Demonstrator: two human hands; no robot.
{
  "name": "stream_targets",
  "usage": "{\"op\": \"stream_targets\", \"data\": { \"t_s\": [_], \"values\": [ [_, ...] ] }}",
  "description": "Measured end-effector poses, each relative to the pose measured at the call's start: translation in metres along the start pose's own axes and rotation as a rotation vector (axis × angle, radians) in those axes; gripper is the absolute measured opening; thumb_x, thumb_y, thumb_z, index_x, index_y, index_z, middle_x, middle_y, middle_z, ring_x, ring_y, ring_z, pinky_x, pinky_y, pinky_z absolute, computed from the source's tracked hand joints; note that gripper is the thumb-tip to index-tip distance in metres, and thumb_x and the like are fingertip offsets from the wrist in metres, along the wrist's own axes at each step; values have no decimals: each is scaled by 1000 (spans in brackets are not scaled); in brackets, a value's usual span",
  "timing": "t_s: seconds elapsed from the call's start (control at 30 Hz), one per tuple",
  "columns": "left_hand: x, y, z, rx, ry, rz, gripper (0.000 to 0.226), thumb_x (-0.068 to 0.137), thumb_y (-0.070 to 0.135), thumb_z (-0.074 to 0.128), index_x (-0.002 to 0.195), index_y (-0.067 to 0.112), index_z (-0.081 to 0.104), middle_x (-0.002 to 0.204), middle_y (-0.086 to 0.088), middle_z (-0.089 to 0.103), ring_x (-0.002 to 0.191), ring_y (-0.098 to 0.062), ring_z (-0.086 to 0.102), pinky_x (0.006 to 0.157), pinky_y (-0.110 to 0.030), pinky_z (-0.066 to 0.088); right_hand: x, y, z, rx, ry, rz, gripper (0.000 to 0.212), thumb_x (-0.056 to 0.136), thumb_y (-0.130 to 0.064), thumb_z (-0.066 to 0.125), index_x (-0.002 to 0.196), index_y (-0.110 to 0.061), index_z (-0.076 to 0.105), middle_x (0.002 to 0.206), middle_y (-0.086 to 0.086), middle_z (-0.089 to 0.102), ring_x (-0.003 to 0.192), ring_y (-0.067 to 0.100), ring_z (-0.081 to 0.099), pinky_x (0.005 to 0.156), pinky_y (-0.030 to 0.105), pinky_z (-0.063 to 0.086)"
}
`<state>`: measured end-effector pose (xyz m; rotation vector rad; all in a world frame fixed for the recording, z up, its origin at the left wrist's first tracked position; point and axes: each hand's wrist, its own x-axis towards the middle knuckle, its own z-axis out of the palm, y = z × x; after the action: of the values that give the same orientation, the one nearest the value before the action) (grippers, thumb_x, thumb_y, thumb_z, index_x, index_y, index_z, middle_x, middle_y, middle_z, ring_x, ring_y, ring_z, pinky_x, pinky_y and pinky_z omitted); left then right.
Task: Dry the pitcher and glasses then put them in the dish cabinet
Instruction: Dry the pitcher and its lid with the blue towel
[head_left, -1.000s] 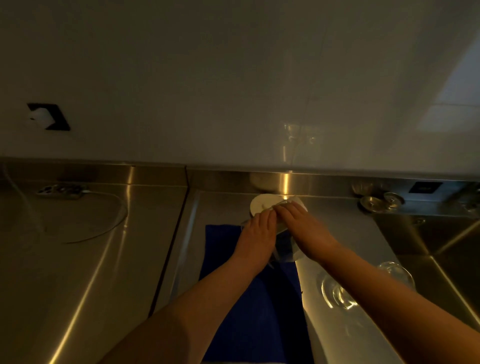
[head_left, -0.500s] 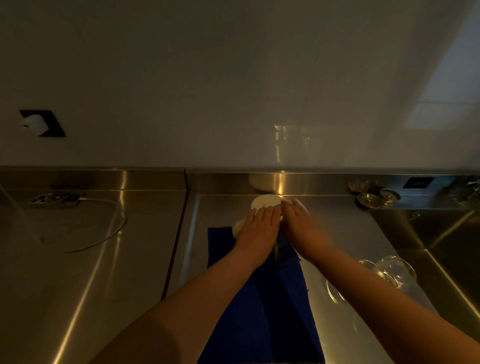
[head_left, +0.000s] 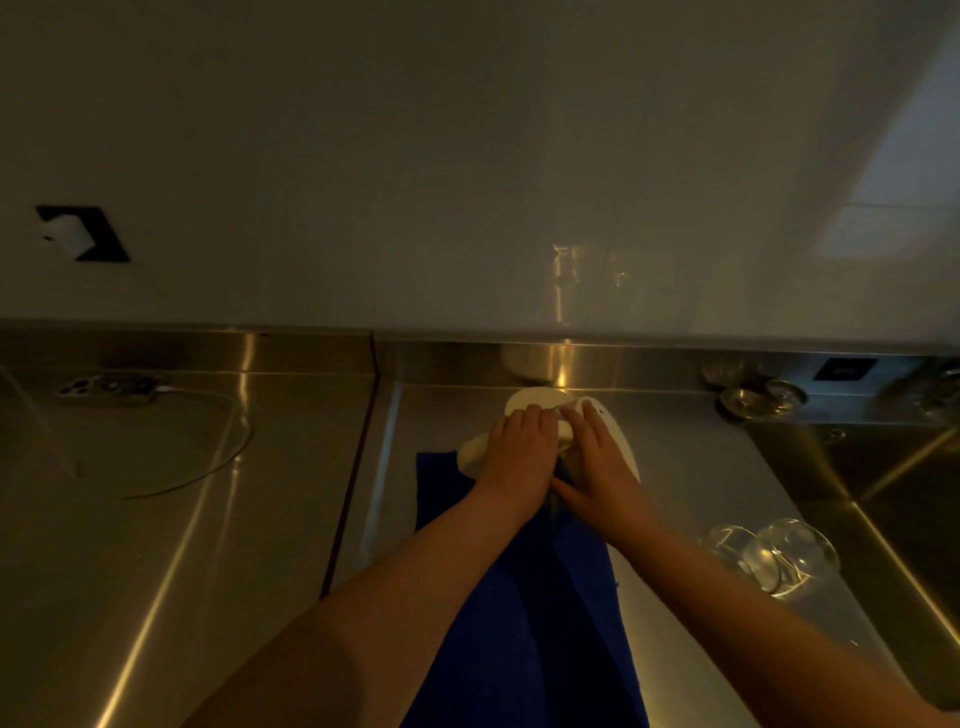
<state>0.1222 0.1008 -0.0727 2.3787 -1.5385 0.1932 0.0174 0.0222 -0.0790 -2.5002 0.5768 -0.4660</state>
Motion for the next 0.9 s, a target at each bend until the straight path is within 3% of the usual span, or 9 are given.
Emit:
{"op": "stream_targets", "data": {
  "t_s": [0.23,0.37,0.63,0.77,0.9],
  "values": [
    [12,11,3,3,-5,-8,56,89,24,61,137,10,36,135,-9,43,123,-23,42,107,-37,30,4,8,-18,-18,-33,8,83,84,-35,64,147,-25,12,157,0,-2,138,11,8,106,29,17],
    [17,18,3,-123,23,-15,52,92,23,57,138,10,37,136,-9,43,124,-23,41,107,-36,29,8,13,-28,-69,10,-21,80,84,-37,64,147,-26,16,157,1,2,140,19,13,105,30,17],
    [11,3,11,-187,-54,-21,61,87,22,63,139,9,34,138,-10,40,126,-23,39,107,-34,30,11,11,-14,-134,-66,27,89,83,-37,65,148,-27,5,157,2,-4,141,23,12,110,37,20],
    [7,-8,12,-76,-82,40,75,88,16,62,149,12,19,147,-8,31,130,-24,36,109,-36,31,16,12,-4,-142,-93,-16,85,87,-37,60,148,-24,2,157,0,-2,142,16,2,111,33,10],
    [1,-27,7,-32,-158,40,77,92,21,57,152,21,8,156,-10,11,138,-28,22,112,-38,27,16,18,4,-243,-162,-61,71,95,-46,40,147,-19,1,155,-1,-5,137,7,-10,110,25,-3]
  ]
}}
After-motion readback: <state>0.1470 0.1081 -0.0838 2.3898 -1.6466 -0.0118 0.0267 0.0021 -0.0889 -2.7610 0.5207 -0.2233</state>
